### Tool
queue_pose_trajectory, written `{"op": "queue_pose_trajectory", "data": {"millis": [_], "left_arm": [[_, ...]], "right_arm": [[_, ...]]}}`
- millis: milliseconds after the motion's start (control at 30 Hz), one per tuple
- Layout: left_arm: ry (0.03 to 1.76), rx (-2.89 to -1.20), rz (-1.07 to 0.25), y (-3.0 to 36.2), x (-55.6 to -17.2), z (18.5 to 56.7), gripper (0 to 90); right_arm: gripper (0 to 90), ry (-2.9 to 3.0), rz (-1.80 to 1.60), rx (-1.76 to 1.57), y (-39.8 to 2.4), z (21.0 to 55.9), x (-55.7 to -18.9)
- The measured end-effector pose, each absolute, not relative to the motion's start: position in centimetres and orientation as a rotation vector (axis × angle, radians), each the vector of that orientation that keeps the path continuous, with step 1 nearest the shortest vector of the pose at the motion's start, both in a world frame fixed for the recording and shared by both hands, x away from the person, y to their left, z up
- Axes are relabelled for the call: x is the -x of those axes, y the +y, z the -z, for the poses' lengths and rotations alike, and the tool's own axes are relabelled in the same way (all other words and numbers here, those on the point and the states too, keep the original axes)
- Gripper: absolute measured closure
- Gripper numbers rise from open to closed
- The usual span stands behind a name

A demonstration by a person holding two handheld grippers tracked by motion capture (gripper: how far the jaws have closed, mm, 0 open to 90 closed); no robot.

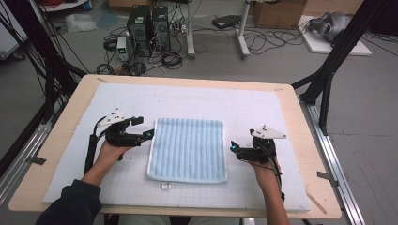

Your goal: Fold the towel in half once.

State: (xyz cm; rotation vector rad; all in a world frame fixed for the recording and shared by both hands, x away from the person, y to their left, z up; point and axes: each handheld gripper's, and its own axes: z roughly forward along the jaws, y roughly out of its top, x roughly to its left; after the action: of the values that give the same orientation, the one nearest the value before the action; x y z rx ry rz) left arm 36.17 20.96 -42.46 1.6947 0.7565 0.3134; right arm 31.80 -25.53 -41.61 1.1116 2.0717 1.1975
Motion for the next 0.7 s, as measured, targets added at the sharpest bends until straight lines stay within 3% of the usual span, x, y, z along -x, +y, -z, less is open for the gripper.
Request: {"op": "queue_pose_trajectory", "data": {"millis": [700], "left_arm": [[0.813, -1.709, -0.351, 21.22, -36.18, 42.95, 18.9]], "right_arm": [[11.3, 2.038, -1.198, -1.136, -26.01, 41.9, -31.51]]}}
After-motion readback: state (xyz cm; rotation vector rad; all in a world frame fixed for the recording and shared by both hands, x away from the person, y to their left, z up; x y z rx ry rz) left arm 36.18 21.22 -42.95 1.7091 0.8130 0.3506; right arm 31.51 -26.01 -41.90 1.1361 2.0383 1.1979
